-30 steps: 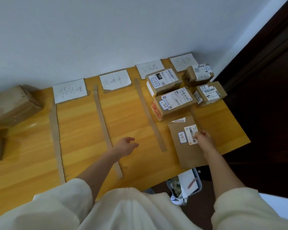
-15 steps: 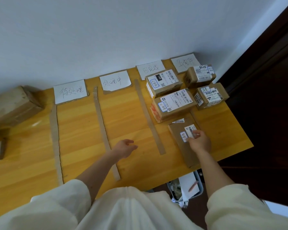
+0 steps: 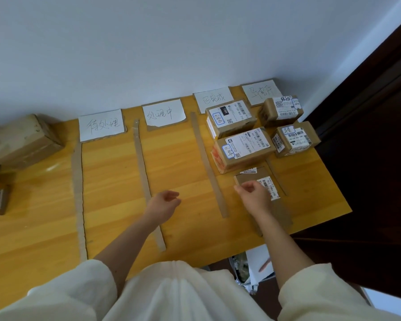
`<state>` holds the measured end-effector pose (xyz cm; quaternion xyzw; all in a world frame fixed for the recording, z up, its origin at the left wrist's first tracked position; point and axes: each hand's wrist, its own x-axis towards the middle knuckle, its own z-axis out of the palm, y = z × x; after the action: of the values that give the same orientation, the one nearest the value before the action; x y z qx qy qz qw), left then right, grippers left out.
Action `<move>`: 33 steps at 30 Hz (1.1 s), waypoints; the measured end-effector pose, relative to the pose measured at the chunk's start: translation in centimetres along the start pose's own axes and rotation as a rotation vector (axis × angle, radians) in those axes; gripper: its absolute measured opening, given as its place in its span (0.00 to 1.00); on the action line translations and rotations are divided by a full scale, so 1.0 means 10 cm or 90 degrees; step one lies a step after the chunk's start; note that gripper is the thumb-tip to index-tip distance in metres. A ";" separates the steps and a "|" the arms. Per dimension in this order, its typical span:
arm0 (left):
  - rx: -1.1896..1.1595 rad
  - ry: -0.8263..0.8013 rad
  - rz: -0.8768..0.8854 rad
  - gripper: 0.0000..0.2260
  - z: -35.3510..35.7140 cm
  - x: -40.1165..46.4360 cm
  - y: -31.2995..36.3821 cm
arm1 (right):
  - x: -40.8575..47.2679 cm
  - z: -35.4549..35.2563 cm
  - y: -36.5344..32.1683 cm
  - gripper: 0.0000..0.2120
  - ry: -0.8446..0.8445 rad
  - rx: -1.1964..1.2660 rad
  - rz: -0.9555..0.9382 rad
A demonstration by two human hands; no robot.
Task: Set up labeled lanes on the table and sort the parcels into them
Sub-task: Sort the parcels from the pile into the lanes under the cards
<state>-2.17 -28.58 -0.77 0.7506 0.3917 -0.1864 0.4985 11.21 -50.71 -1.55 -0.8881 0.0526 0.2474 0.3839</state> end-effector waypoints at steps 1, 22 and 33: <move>-0.013 0.020 0.005 0.14 -0.05 -0.02 -0.04 | -0.05 0.09 -0.09 0.09 -0.052 -0.004 -0.021; -0.284 0.411 -0.209 0.09 -1.81 -0.56 -1.99 | -1.37 2.65 -1.90 0.12 -0.485 -0.219 -0.259; -0.339 0.490 -0.234 0.16 -2.66 -0.52 -2.92 | -1.80 3.91 -2.67 0.33 -0.487 -0.282 -0.335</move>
<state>-31.01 -1.18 -3.35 0.5304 0.7069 0.1253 0.4509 -12.48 -6.07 1.84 -0.7774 -0.3704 0.4548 0.2273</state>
